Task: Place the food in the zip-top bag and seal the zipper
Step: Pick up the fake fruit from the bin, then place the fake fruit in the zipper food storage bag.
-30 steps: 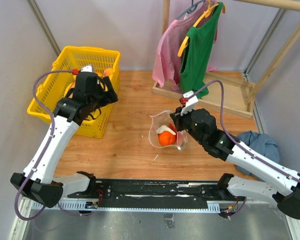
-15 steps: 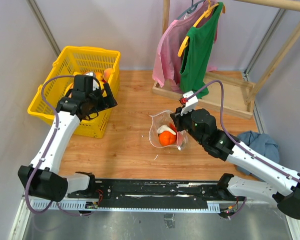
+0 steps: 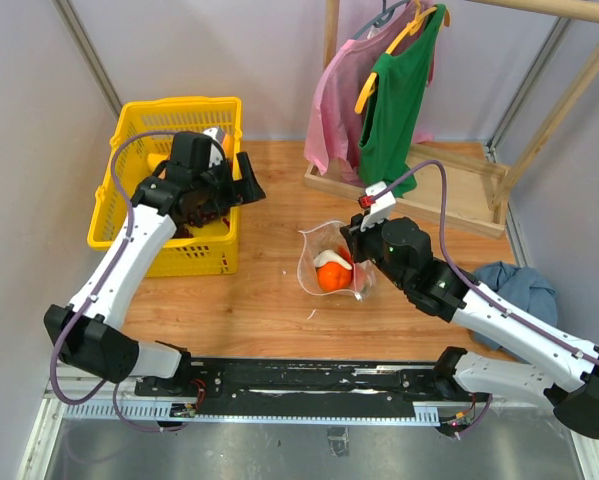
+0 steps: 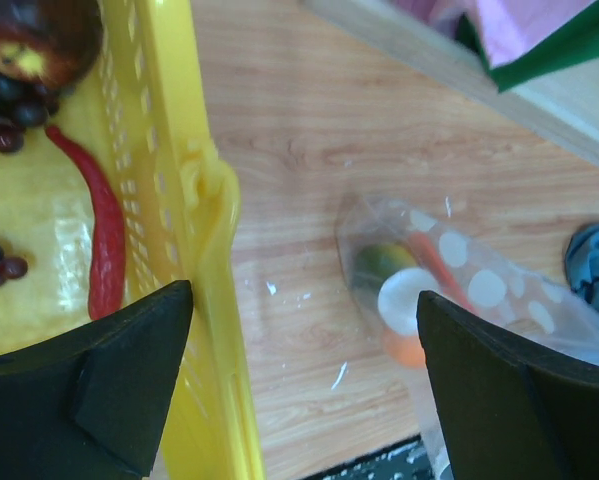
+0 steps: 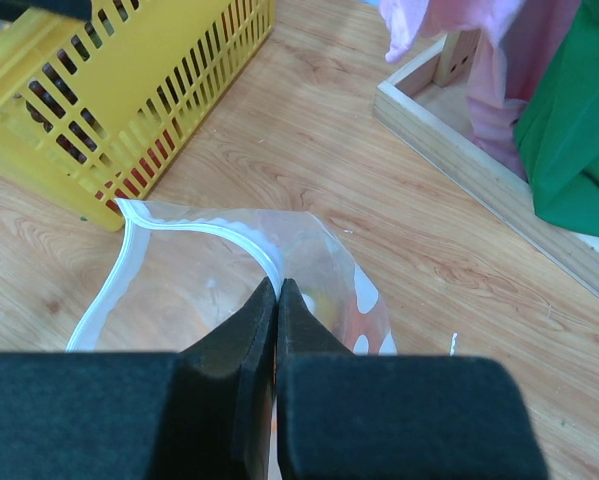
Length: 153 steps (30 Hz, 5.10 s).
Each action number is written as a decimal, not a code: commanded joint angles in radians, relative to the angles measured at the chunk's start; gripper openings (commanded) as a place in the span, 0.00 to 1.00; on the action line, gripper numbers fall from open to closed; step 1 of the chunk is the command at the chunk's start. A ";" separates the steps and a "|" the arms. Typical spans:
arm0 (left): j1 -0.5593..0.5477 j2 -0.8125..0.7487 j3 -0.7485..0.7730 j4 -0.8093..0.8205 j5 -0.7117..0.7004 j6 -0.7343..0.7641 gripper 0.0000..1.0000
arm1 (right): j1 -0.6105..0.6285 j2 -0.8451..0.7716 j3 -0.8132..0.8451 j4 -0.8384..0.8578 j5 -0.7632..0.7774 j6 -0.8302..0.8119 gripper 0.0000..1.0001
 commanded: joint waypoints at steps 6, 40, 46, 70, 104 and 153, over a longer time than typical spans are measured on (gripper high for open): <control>0.114 -0.003 0.177 0.005 -0.110 0.021 0.96 | -0.013 -0.008 -0.010 0.015 0.032 -0.020 0.01; 0.372 0.650 0.290 0.274 0.193 -0.033 0.73 | -0.015 0.053 -0.004 0.018 0.040 -0.042 0.01; 0.372 0.734 0.317 0.280 0.226 -0.038 0.78 | -0.015 0.060 -0.002 0.017 0.044 -0.047 0.01; 0.343 0.672 0.221 0.294 0.257 -0.024 0.58 | -0.019 0.067 -0.001 0.020 0.027 -0.039 0.01; 0.235 -0.018 -0.060 0.229 -0.055 -0.027 0.17 | -0.019 0.025 0.032 -0.013 -0.031 -0.027 0.01; -0.580 -0.100 -0.300 0.472 -0.263 -0.439 0.14 | -0.019 -0.011 0.047 -0.032 -0.052 0.036 0.01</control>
